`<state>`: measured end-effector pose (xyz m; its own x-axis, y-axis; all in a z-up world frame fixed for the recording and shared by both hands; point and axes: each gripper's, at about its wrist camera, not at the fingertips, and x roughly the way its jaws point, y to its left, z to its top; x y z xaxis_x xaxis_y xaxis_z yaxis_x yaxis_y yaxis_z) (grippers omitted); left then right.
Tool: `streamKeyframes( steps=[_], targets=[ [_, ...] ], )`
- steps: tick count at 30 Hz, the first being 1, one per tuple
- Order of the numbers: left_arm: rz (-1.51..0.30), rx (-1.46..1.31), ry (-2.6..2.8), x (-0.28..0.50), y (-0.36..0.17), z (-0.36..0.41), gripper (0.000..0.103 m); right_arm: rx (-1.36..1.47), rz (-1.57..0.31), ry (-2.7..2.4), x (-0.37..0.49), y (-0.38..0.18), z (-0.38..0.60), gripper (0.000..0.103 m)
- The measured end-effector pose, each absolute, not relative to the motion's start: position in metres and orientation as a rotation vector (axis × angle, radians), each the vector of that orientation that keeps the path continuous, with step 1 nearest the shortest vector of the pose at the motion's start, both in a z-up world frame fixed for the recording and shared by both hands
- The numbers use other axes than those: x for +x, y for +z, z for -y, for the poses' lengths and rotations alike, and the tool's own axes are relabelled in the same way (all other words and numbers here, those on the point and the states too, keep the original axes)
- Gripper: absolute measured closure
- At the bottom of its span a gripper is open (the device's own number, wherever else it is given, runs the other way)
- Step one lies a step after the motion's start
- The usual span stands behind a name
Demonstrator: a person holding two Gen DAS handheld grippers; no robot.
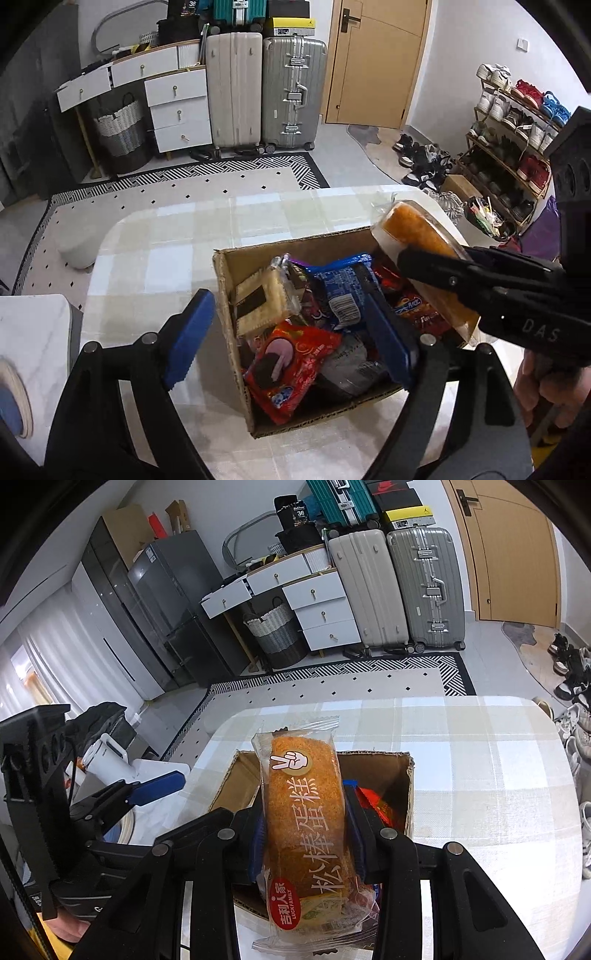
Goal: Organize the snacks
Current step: 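Lower both snacks into the box and open both grippers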
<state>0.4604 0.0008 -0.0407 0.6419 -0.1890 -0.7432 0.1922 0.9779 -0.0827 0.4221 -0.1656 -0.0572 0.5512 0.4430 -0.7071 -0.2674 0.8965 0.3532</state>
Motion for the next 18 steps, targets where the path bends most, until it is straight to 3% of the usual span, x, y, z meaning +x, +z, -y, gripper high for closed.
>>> streamKeyframes(
  steps=[12,15,18],
  targets=[
    [-0.828,-0.009,-0.185,0.441,-0.027,-0.017,0.021,0.2,-0.922,0.367,0.429,-0.06,0.163,0.065],
    [-0.834,-0.012,-0.182,0.438,-0.026,-0.02,0.021,0.179,-0.935,0.338,0.431,-0.063,0.161,0.054],
    [-0.829,-0.011,-0.18,0.435,-0.024,-0.019,0.021,0.169,-0.928,0.304,0.432,-0.061,0.162,0.052]
  ],
)
